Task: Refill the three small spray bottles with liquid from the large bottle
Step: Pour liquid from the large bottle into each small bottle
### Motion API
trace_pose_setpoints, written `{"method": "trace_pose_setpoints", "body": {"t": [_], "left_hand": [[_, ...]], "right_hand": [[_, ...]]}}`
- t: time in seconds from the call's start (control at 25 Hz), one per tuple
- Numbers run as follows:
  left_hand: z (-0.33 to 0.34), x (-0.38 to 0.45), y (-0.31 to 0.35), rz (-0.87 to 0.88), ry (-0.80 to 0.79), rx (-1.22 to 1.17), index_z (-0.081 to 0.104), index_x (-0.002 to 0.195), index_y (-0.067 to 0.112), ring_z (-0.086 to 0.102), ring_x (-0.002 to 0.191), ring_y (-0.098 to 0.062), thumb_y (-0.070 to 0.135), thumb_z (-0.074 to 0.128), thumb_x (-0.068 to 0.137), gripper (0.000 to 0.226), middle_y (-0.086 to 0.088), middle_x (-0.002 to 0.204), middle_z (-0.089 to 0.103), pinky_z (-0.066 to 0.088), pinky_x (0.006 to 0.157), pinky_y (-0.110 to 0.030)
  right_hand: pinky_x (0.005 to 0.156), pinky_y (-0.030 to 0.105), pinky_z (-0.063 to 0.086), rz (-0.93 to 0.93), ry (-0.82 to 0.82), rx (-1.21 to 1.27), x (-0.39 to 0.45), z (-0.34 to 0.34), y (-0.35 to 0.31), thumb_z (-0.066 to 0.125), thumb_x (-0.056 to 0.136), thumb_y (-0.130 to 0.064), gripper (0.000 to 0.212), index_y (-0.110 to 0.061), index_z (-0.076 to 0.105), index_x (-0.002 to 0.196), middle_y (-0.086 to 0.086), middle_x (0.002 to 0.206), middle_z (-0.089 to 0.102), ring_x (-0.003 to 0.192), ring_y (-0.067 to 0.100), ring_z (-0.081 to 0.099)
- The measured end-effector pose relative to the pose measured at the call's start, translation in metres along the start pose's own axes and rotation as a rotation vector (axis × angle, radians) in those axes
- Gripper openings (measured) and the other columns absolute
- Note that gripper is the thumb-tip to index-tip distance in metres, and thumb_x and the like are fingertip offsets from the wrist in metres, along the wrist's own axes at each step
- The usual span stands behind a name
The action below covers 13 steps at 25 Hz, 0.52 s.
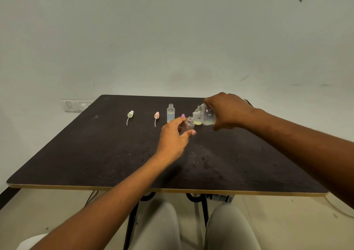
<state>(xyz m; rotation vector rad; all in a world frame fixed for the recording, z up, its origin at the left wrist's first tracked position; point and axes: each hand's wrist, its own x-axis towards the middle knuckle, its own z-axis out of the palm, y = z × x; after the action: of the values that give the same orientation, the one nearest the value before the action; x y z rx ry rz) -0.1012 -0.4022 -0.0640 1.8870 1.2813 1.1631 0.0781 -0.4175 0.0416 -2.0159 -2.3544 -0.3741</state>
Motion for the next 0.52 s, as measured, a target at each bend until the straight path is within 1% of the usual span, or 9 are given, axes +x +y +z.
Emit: {"method": "trace_pose_setpoints", "body": {"t": [0.12,0.2,0.28,0.4,0.52], "left_hand": [[-0.0003,0.0007,-0.0020,0.007,0.005,-0.006,0.063,0.134,0.016,0.063,0.111,-0.015,0.025,0.078,0.088,0.049,-0.001,0.122,0.069,0.054,0.096,-0.031],[-0.0007,0.0012,-0.0031,0.011,0.001,-0.002,0.062,0.135,0.015,0.063,0.111,-0.016,0.025,0.078,0.088,0.050,-0.001,0.122,0.069,0.052,0.093,-0.027],[-0.0012,0.0015,-0.0036,0.019,-0.001,0.004,0.063,0.134,0.015,0.064,0.111,-0.016,0.025,0.078,0.088,0.049,-0.001,0.122,0.069,0.052,0.093,-0.027],[-0.0018,0.0022,-0.0041,0.013,-0.001,0.005,0.063,0.135,0.015,0.063,0.111,-0.016,0.025,0.078,0.088,0.050,-0.002,0.123,0.069,0.053,0.095,-0.030],[-0.0017,0.0023,-0.0048,0.008,0.002,-0.001,0.062,0.136,0.015,0.063,0.112,-0.016,0.025,0.078,0.088,0.051,-0.002,0.124,0.069,0.052,0.094,-0.028]], "right_hand": [[0.065,0.029,0.035,-0.012,0.000,-0.034,0.0007,-0.0038,-0.0030,0.086,0.064,-0.027,0.051,-0.030,0.047,0.097,-0.006,0.091,0.053,0.080,0.021,0.053],[0.065,0.030,0.035,-0.007,-0.005,-0.045,0.0018,-0.0054,-0.0041,0.086,0.064,-0.026,0.050,-0.028,0.054,0.103,-0.006,0.092,0.054,0.081,0.021,0.054],[0.065,0.030,0.038,-0.004,-0.013,-0.041,0.0033,-0.0062,-0.0051,0.086,0.063,-0.025,0.053,-0.026,0.058,0.107,-0.005,0.093,0.056,0.081,0.021,0.056],[0.065,0.031,0.041,-0.005,-0.022,-0.051,0.0056,-0.0068,-0.0064,0.087,0.062,-0.025,0.052,-0.025,0.057,0.105,-0.004,0.092,0.056,0.081,0.021,0.056],[0.063,0.031,0.041,0.002,-0.026,-0.062,0.0071,-0.0081,-0.0064,0.086,0.061,-0.024,0.050,-0.026,0.054,0.100,-0.004,0.092,0.059,0.079,0.021,0.057]]}}
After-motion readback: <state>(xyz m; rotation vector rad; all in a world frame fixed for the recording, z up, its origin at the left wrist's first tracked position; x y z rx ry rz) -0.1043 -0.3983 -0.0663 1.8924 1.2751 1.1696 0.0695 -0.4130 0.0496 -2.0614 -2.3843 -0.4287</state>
